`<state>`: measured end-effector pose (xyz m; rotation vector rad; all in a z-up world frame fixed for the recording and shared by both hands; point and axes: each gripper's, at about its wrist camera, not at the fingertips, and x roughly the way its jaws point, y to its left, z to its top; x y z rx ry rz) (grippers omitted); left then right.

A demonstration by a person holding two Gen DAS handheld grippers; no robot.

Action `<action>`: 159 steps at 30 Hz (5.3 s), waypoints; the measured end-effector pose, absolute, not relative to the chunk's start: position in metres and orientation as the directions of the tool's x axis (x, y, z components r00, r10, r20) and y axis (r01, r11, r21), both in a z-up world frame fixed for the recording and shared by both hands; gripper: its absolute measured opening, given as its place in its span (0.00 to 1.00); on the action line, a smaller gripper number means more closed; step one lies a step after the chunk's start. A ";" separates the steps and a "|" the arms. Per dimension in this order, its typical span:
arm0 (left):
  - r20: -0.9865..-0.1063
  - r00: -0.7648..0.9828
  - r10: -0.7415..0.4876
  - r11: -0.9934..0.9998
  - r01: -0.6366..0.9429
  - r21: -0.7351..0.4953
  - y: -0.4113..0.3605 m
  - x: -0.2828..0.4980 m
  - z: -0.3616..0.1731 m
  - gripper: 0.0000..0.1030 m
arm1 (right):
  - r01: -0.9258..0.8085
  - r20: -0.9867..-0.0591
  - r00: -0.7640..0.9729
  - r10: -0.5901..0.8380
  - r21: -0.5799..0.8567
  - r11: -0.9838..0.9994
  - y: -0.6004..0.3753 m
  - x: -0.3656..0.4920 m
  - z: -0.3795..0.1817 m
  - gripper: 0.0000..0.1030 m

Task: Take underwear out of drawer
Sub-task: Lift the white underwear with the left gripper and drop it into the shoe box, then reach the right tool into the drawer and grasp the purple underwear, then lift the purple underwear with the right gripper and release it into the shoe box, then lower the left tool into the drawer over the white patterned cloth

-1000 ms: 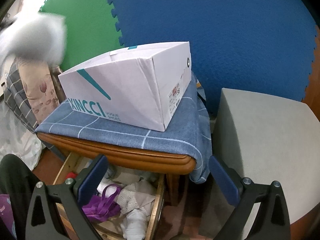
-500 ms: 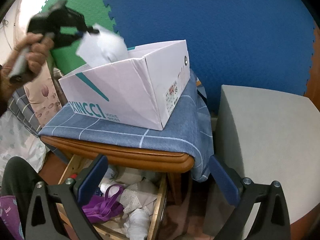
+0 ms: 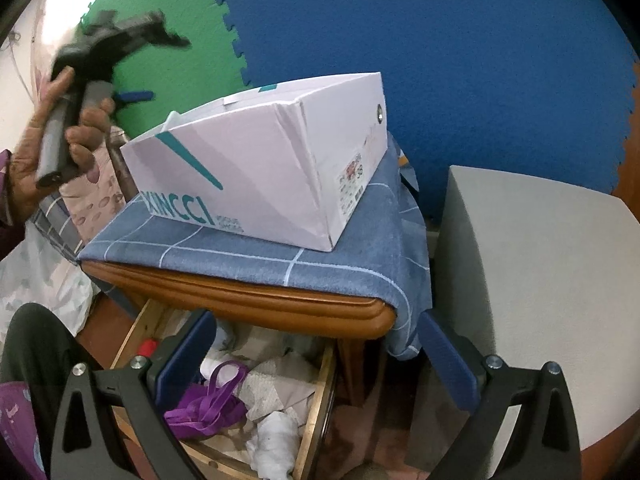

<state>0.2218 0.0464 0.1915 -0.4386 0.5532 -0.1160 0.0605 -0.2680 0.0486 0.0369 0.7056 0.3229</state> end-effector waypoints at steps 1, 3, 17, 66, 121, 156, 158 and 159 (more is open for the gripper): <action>-0.461 0.855 -0.240 0.888 0.002 -0.459 0.052 0.210 0.194 0.99 | -0.287 -0.635 0.709 0.306 0.136 0.948 -0.265 0.060 0.048 1.00; -0.453 0.848 -0.274 0.878 0.028 -0.477 0.061 0.189 0.195 0.99 | -0.305 -0.639 0.701 0.316 0.131 0.943 -0.261 0.059 0.047 1.00; -0.670 0.735 -0.105 0.968 -0.079 -0.238 0.161 0.020 0.080 0.99 | -0.821 -0.847 0.344 0.405 -0.062 0.567 -0.127 0.021 -0.003 1.00; -0.691 0.708 -0.145 0.884 -0.221 -0.413 0.211 -0.003 0.047 0.99 | -0.927 -0.979 0.018 0.205 0.060 0.370 -0.049 0.035 -0.052 0.20; -0.701 0.701 -0.126 0.913 -0.195 -0.359 0.200 -0.001 0.047 0.99 | -0.534 -0.602 0.660 0.450 0.045 0.844 -0.169 0.184 0.217 0.10; -0.907 0.309 -0.286 0.934 0.300 -0.192 -0.021 0.042 -0.038 0.90 | -0.208 -0.340 0.922 0.185 -0.033 0.978 -0.304 -0.031 0.144 0.89; -0.920 0.257 -0.297 0.935 0.275 -0.225 -0.041 0.052 -0.055 0.79 | -0.207 -0.342 0.919 0.196 0.004 0.978 -0.310 -0.029 0.145 0.89; -0.932 0.230 -0.279 0.941 0.257 -0.219 -0.053 0.059 -0.065 0.77 | -0.203 -0.343 0.918 0.198 0.023 0.979 -0.314 -0.028 0.145 0.89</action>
